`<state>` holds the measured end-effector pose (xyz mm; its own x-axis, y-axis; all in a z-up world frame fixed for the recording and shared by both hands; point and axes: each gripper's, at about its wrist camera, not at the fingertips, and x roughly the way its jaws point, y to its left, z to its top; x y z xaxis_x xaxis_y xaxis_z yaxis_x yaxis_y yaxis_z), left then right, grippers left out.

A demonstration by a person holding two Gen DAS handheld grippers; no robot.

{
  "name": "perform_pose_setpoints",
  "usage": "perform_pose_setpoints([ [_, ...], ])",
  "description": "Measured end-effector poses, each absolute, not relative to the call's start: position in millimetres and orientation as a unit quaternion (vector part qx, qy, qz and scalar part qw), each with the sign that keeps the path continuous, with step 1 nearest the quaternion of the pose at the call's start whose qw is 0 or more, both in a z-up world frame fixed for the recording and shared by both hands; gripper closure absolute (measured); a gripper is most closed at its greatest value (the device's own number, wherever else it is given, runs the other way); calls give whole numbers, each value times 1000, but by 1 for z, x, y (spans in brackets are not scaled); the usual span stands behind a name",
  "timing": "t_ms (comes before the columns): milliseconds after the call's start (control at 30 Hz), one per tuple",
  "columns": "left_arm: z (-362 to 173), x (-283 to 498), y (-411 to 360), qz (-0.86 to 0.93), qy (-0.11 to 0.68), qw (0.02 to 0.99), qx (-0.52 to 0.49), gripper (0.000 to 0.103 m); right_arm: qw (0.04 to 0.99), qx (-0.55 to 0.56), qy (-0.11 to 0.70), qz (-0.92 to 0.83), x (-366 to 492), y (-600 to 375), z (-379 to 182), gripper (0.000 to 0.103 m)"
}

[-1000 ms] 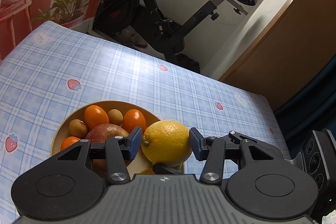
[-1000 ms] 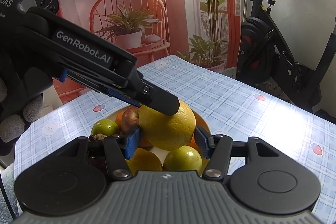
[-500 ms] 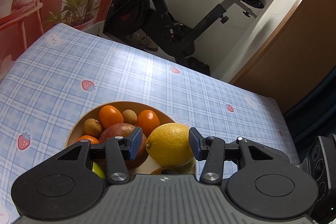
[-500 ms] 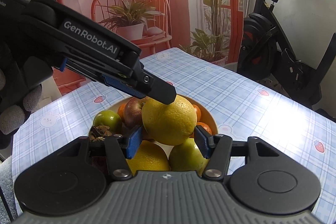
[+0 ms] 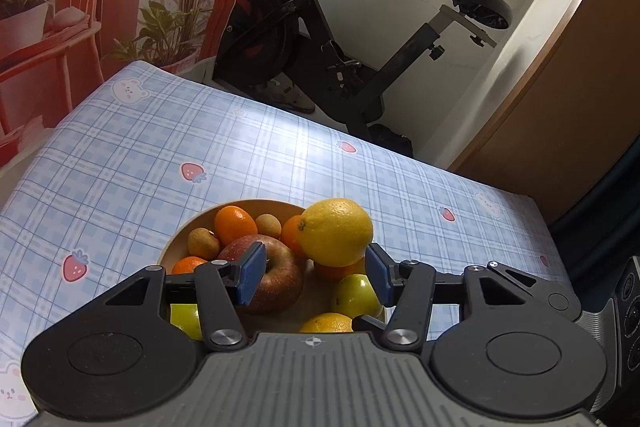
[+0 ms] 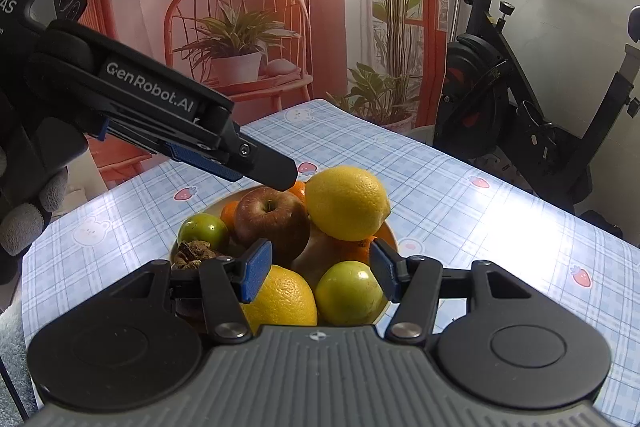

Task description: Organize fruits

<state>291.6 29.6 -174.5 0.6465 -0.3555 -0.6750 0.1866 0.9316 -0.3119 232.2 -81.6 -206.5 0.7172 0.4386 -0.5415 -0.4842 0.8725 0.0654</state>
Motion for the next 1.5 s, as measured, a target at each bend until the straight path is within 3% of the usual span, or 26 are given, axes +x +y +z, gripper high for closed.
perform_pose_setpoints([
  [200,-170,288,33,-139,381,909,-99,45,928,-46,276,248,229,-79,-202,45],
  [367,-156,274,29,-124,353,926,-59,34,938,-41,269,214,223,-87,-195,42],
  [567,-126,235,27,-99,299,949,-14,14,971,16,204,127,182,-117,-165,14],
  [667,-110,210,26,-106,269,957,-6,12,982,43,162,91,151,-131,-149,0],
  [1033,-61,121,7,-72,175,982,15,5,982,98,155,44,78,-149,-98,0],
  [1500,-23,57,-5,-113,140,984,11,3,984,85,154,-13,25,-151,-55,0],
])
